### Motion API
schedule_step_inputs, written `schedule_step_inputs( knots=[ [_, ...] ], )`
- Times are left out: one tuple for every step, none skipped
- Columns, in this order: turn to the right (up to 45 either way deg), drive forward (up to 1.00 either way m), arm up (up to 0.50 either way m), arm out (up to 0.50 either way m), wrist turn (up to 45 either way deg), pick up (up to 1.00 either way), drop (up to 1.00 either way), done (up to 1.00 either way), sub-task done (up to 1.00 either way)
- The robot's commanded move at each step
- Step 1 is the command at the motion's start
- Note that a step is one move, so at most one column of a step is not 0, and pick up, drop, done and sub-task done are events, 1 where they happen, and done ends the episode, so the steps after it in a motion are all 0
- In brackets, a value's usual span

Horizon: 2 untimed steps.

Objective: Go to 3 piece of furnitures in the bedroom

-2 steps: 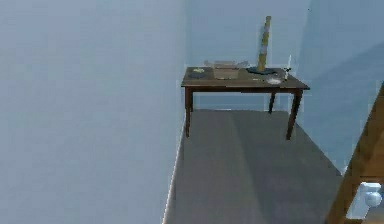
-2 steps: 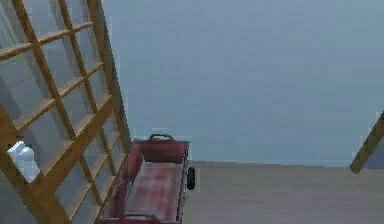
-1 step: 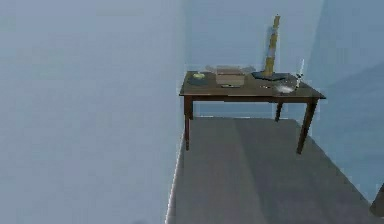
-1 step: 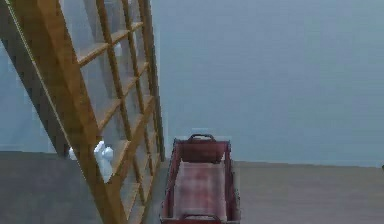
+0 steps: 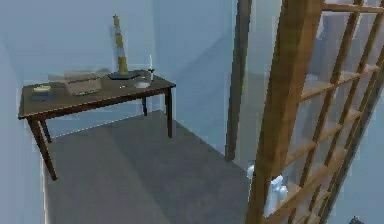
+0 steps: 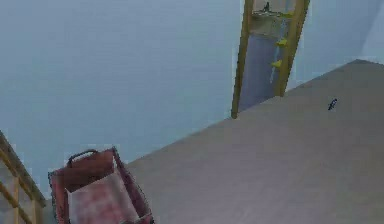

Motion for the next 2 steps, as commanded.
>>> schedule_step_inputs(
  knots=[
    [0.0,0.75,0.00,0.00,0.0,0.00,0.00,0.00,0.00],
    [45.0,0.00,0.00,0.00,0.0,0.00,0.00,0.00,0.00]
  ],
)
